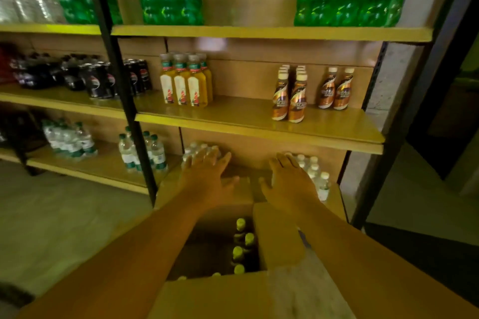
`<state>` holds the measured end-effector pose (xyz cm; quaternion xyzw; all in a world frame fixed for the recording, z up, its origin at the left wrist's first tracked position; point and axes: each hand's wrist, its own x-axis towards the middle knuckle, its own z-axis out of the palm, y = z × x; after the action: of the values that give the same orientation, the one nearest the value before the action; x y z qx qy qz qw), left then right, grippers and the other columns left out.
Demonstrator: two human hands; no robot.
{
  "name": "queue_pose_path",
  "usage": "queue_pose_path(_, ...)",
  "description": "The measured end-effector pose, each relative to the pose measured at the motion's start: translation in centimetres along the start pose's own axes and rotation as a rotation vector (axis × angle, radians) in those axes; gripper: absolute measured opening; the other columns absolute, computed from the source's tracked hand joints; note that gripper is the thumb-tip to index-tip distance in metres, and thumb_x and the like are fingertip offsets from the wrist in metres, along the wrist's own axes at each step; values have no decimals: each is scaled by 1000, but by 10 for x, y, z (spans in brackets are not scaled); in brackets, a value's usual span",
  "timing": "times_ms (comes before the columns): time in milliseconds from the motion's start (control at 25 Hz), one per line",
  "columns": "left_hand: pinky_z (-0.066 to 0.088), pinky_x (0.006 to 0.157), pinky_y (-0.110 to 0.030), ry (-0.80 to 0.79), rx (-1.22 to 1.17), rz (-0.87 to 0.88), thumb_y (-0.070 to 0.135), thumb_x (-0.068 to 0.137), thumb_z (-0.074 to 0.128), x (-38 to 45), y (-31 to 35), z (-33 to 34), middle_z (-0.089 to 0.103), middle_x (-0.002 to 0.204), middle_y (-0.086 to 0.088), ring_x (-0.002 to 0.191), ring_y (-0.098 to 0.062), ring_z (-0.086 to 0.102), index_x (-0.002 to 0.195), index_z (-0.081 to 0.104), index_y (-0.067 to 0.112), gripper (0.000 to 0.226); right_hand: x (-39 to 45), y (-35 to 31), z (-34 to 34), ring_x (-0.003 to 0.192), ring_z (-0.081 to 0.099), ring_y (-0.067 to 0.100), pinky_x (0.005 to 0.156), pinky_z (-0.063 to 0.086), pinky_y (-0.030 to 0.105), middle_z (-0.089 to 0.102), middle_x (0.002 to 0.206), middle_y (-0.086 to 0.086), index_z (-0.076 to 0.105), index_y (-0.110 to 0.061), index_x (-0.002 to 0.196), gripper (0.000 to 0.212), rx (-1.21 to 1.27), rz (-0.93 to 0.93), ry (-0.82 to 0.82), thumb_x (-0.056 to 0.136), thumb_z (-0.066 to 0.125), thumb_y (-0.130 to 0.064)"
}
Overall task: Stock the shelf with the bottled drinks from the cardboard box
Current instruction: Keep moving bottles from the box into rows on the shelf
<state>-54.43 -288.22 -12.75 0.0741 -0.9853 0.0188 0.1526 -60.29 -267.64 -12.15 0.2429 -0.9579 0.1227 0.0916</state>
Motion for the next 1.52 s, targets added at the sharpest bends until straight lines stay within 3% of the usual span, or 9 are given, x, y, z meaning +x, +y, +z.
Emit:
queue_pose_path(160,21,115,-56,-51,7,-40,68,89,31,-70,-71,10,26,158,-3,145,-32,22,147,27,37,65,-26,-69,34,148,19,27,115,30,45,26,160,5,31,-17,152,64,-5,-94,-29,97,42,-49)
queue_pose_path(360,30,111,-53,-72,45,-88,64,92,30,-111,-121,46,32,155,-5,141,-31,31,145,36,31,63,-41,-98,82,151,11,25,114,28,42,17,163,4,28,-17,153,64,-19,-143,-82,98,43,-47)
queue_pose_path(640,30,113,-49,-151,10,-154,64,89,37,-113,-137,122,36,153,-3,142,-26,31,146,33,29,68,-14,-73,170,148,17,26,115,30,44,24,160,3,27,-19,153,67,-30,-97,-212,96,45,-50)
queue_pose_path(1000,24,116,-45,-298,-41,-246,62,92,40,-97,-136,233,19,161,-5,149,-25,16,154,14,27,77,10,-28,263,147,23,25,117,28,43,29,158,5,32,-17,152,64,31,17,-278,97,49,-45)
queue_pose_path(1280,43,103,-47,-272,-158,-412,42,93,53,-65,-166,282,31,154,-10,139,-31,33,150,25,14,70,44,-15,296,131,44,29,101,41,38,39,149,10,36,-15,147,61,134,158,-285,95,58,-40)
queue_pose_path(1520,50,94,-48,-304,-245,-582,29,97,50,-53,-177,316,43,141,-17,125,-34,49,149,25,6,62,66,-17,330,124,52,30,92,45,37,49,138,12,37,-11,145,62,264,316,-340,94,63,-35)
